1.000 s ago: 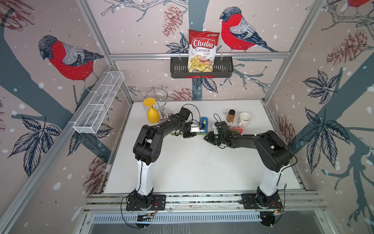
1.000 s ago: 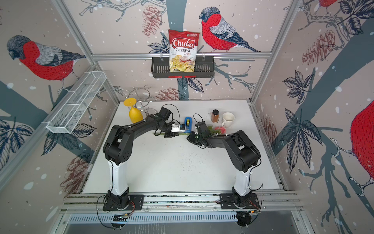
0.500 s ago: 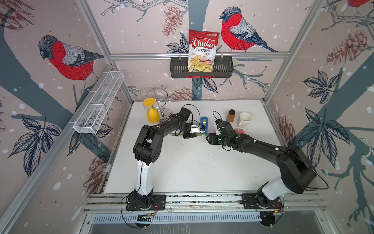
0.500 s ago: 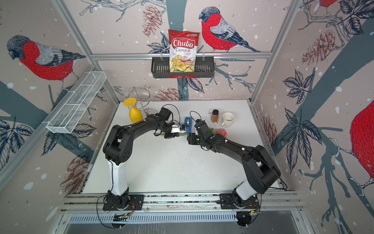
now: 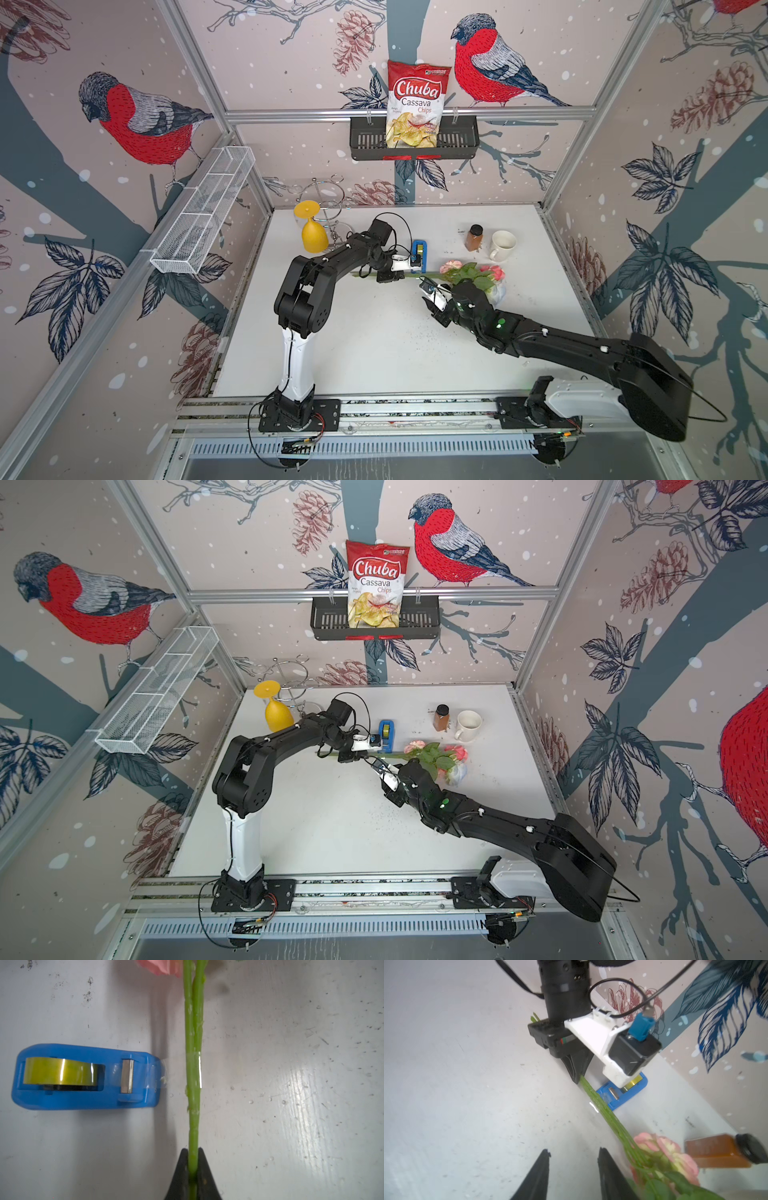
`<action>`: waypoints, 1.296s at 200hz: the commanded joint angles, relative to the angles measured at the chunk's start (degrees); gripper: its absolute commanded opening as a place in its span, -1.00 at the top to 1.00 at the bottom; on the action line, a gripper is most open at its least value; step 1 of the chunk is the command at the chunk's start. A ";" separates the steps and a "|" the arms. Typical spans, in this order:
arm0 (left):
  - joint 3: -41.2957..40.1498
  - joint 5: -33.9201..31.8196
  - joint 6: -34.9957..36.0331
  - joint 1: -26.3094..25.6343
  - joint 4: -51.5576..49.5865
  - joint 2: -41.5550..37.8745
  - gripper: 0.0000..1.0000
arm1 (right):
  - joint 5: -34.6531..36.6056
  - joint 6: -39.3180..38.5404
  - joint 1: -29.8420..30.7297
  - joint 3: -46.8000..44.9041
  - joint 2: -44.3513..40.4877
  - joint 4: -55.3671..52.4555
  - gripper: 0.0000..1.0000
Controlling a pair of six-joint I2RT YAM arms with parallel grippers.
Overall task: Wrap bouquets with tape
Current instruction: Stick the tape to the bouquet, then wrap the tape around the bouquet.
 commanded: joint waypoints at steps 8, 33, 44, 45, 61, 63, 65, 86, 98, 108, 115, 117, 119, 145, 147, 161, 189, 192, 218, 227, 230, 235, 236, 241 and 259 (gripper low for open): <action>0.61 1.52 0.14 -0.02 -1.92 0.04 1.00 | 2.34 -21.81 -1.93 -1.94 5.17 12.21 0.44; 0.68 1.52 0.01 -0.02 -1.67 0.10 1.00 | -3.50 -24.53 -4.74 -2.45 7.27 18.05 0.48; 0.87 1.64 0.01 -0.02 -1.94 0.16 1.00 | -4.97 -25.56 -5.55 -2.00 7.86 19.24 0.51; 0.89 1.63 0.01 -0.02 -1.90 0.18 1.00 | -5.09 -25.61 -5.58 -1.92 7.87 19.24 0.52; 0.41 1.52 0.18 -0.02 -1.66 0.11 1.00 | -8.29 -26.47 -6.65 -0.45 8.53 17.43 0.56; 0.32 1.52 0.18 -0.02 -1.68 0.06 1.00 | -8.74 -26.45 -6.85 -0.33 8.65 17.09 0.56; 0.34 1.52 0.18 -0.02 -1.64 0.16 1.00 | -8.91 -26.45 -6.94 -0.20 8.70 16.98 0.56; 0.48 1.35 0.10 -0.02 -1.76 0.43 1.00 | -12.33 -26.16 -8.57 0.93 10.64 15.99 0.54; 0.65 1.37 0.10 -0.02 -1.87 0.46 1.00 | -12.46 -26.75 -8.99 1.19 11.92 16.44 0.53; 0.67 1.51 0.01 -0.02 -1.78 0.54 1.00 | -12.54 -26.85 -9.36 1.90 12.99 16.16 0.53; 0.79 1.62 0.01 -0.02 -1.82 0.63 1.00 | -12.95 -26.64 -9.56 2.85 13.65 15.11 0.52; 0.75 1.66 0.01 -0.02 -1.86 0.64 1.00 | -13.09 -26.56 -9.73 3.14 13.85 14.69 0.52; 0.80 1.62 0.01 -0.02 -1.93 0.64 1.00 | -13.26 -26.50 -9.79 3.36 13.96 14.37 0.52; 0.52 1.46 0.18 -0.02 -2.04 0.54 1.00 | -14.35 -26.86 -10.46 4.82 16.18 14.80 0.47; 0.53 1.44 0.18 -0.02 -2.00 0.55 1.00 | -14.30 -26.99 -10.52 4.90 16.39 14.90 0.47; 0.67 1.35 0.18 -0.02 -1.96 0.63 1.00 | -14.38 -27.67 -10.46 6.46 18.04 13.97 0.46; 0.80 1.26 0.18 -0.02 -2.06 0.72 1.00 | -15.40 -27.87 -10.96 8.77 20.79 12.84 0.45; 0.80 1.36 0.14 -0.02 -2.03 0.72 1.00 | -15.44 -27.92 -10.98 8.86 21.06 12.98 0.45; 0.82 1.36 0.18 -0.02 -2.09 0.70 1.00 | -15.46 -28.65 -11.16 10.09 22.98 12.17 0.45; 0.94 1.35 0.18 -0.02 -2.11 0.68 1.00 | -15.74 -28.62 -11.40 10.46 23.49 11.79 0.44; 0.98 1.35 0.18 -0.02 -2.08 0.72 1.00 | -15.91 -28.61 -11.48 10.54 23.64 11.77 0.44; 0.93 1.35 0.18 -0.02 -2.21 0.72 1.00 | -16.01 -28.63 -11.58 10.56 23.84 11.77 0.44; 0.92 1.35 0.18 -0.02 -2.26 0.72 1.00 | -16.05 -28.64 -11.63 10.60 23.90 11.77 0.44; 1.06 1.43 0.22 -0.02 -2.30 0.72 1.00 | -16.14 -28.81 -11.75 10.72 24.22 11.85 0.44; 1.31 1.71 0.27 -0.02 -2.59 0.74 1.00 | -15.70 -29.13 -11.91 11.32 25.34 11.90 0.43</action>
